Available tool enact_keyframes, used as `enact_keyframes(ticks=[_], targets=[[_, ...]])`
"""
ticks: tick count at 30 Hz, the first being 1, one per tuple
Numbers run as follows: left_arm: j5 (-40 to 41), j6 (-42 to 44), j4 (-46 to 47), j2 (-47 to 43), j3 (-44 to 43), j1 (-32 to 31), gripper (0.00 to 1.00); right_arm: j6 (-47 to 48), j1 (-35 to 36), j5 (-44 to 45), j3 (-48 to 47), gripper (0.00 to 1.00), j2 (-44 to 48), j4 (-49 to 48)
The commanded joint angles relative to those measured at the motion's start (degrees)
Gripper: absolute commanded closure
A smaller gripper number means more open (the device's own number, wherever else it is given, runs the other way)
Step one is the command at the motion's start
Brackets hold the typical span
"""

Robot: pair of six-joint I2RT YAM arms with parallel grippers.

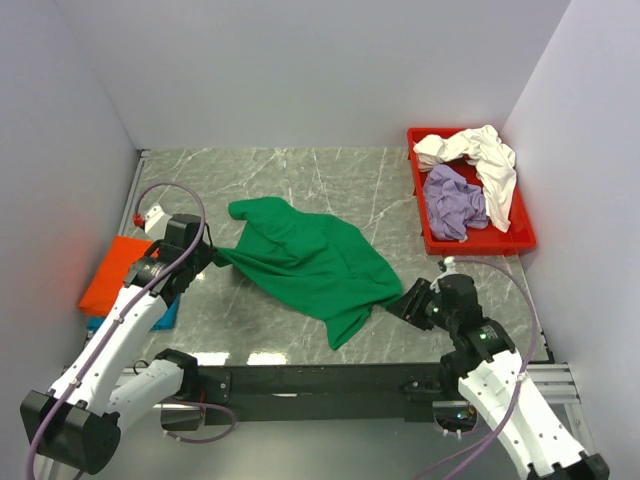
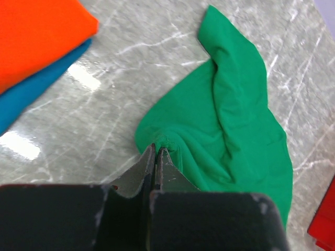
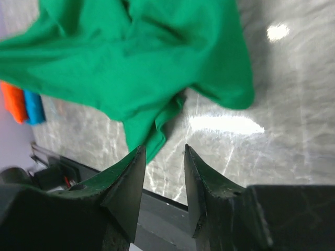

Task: Fold and stack the t-shirts
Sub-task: Flatten the tshirt out

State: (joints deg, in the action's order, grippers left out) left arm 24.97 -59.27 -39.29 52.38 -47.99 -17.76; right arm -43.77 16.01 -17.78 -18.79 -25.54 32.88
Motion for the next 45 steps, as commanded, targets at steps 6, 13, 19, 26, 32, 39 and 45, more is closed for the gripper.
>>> enact_keyframes(ticks=[6, 13, 19, 26, 32, 39, 45], targets=[[-2.12, 2.4, 2.99, -1.05, -2.46, 0.36, 0.99, -13.0, 20.63, 16.08, 2.79, 0.57, -8.9, -14.06], [-1.95, 3.54, 2.2, -1.14, -3.43, 0.44, 0.99, -16.17, 24.42, 21.11, 5.42, 0.48, -15.85, -24.7], [-2.47, 3.72, 2.29, -1.32, -3.43, 0.44, 0.99, -16.52, 25.03, 22.88, 5.25, 0.42, -21.03, -30.42], [-2.91, 3.81, 2.02, -1.49, -3.25, 0.44, 0.99, -17.05, 26.09, 23.14, 5.78, 0.5, -26.66, -35.86], [-3.44, 3.54, 2.28, -1.84, -2.46, 0.44, 0.99, -16.61, 26.53, 24.99, 6.74, 0.64, -26.76, -35.43], [-3.35, 3.54, 1.41, -2.37, -2.2, 0.44, 0.99, -15.38, 27.76, 26.65, 6.74, 0.61, -25.88, -34.73], [-3.09, 3.72, 1.14, -2.9, -1.85, 0.44, 0.99, -15.47, 29.78, 27.62, 8.5, 0.57, -25.78, -35.78]])
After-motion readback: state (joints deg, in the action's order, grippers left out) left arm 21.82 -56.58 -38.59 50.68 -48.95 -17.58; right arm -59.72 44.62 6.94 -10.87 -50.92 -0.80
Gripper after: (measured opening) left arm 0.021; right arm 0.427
